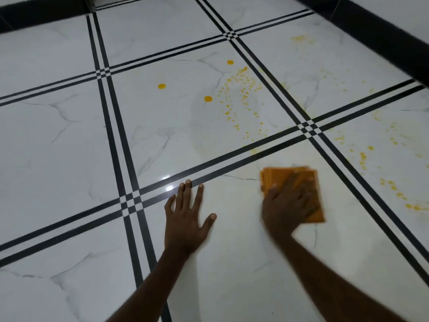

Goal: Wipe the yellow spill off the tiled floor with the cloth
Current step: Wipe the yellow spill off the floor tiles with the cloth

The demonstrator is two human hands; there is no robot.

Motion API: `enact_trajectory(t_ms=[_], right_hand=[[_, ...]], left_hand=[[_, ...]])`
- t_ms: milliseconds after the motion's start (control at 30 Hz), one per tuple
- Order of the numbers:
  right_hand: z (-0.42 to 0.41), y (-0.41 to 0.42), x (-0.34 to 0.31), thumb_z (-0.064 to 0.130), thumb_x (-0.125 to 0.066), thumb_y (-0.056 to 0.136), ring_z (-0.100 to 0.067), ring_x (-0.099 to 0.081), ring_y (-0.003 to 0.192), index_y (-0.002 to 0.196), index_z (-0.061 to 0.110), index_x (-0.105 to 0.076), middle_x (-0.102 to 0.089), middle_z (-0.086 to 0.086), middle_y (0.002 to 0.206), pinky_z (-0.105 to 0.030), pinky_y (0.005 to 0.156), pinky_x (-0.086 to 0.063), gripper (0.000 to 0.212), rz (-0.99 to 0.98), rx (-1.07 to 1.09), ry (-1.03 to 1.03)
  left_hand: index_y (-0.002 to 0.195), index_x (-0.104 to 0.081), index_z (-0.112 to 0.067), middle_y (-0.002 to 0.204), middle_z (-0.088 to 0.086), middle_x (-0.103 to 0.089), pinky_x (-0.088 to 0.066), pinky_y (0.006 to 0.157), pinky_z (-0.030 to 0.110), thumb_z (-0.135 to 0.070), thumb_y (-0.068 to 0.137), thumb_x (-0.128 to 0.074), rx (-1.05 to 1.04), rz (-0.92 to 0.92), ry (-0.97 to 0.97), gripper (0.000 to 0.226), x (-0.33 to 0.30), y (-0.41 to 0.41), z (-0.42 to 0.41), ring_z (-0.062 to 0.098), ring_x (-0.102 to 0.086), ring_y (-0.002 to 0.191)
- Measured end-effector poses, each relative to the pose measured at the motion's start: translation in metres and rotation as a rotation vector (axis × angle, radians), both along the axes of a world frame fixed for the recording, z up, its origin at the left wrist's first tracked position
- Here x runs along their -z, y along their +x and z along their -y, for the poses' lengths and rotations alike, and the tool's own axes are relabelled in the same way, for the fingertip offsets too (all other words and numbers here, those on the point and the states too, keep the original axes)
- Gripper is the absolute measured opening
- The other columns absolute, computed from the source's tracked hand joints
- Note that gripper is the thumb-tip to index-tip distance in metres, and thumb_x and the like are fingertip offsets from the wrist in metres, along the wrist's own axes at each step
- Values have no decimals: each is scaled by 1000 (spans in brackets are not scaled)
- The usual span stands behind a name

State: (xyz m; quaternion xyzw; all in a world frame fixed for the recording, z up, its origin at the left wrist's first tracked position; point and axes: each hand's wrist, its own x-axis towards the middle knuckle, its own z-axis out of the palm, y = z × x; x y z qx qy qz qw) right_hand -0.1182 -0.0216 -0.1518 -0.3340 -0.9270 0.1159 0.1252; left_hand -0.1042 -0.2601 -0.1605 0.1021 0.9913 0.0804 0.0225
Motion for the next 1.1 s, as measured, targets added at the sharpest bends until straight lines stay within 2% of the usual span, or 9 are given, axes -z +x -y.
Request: enact_trajectory(t_ms=[167,267,367,500,567,700,800,1000,1100], right_hand=[[-16,-78,14,49,-29,104,-43,-32,150,161,21,-31,-30,-20,166,-59,121,-20,63,72,-790,162],[-85,-135,18,50,-26,106,-47,-40,144,157,17,-37,-39,-24,160,-63,118,-27,62,22,-473,194],[-27,-96,10,43,-42,99,-49,-33,147,157,15,-35,-34,-27,161,-65,120,-19,65,-83,102,0],[65,-56,6,47,-41,99,-43,-24,153,161,20,-30,-25,-20,167,-58,125,-7,69,48,-508,70],[32,-109,12,47,-33,104,-44,-35,148,160,19,-34,-34,-21,164,-62,122,-23,62,50,-708,161],[-68,-137,20,49,-23,106,-46,-33,148,159,16,-34,-33,-24,163,-65,119,-24,63,43,-321,139],[-31,-55,7,46,-38,101,-49,-29,148,160,15,-29,-30,-27,163,-68,119,-21,67,-46,71,-7],[-7,-13,7,48,-41,101,-40,-23,155,162,20,-29,-25,-16,168,-61,122,-20,68,45,-702,123],[-106,-45,18,50,-31,104,-44,-35,148,160,18,-34,-34,-21,164,-62,116,-31,65,95,-502,176]], left_hand=[[162,-16,-25,171,7,-2,-14,123,49,-70,95,-34,9,33,17,82,-3,-2,3,23,2,158],[162,-12,-27,171,5,3,-11,125,49,-70,95,-35,23,31,45,84,0,3,5,21,5,157],[162,-10,-28,171,3,5,-16,124,52,-73,94,-33,-11,39,51,85,-1,-2,3,21,6,157],[162,-12,-28,171,4,7,-16,123,53,-74,93,-33,-7,78,40,85,-6,-3,3,22,7,157],[162,-13,-28,171,4,5,-14,124,52,-73,94,-34,1,69,36,85,-5,-3,3,21,7,157],[162,-14,-27,171,4,3,-14,124,50,-71,94,-36,16,44,51,84,-7,-4,6,21,6,157],[162,-16,-26,171,5,0,-16,123,51,-70,93,-39,-4,48,58,85,-6,-3,5,22,4,158],[160,-24,-23,169,10,-14,-24,117,53,-68,90,-41,33,-9,37,85,-1,-2,7,29,-14,156],[159,-29,-22,167,12,-21,-24,114,52,-67,87,-39,25,-49,5,85,2,0,5,32,-20,154]])
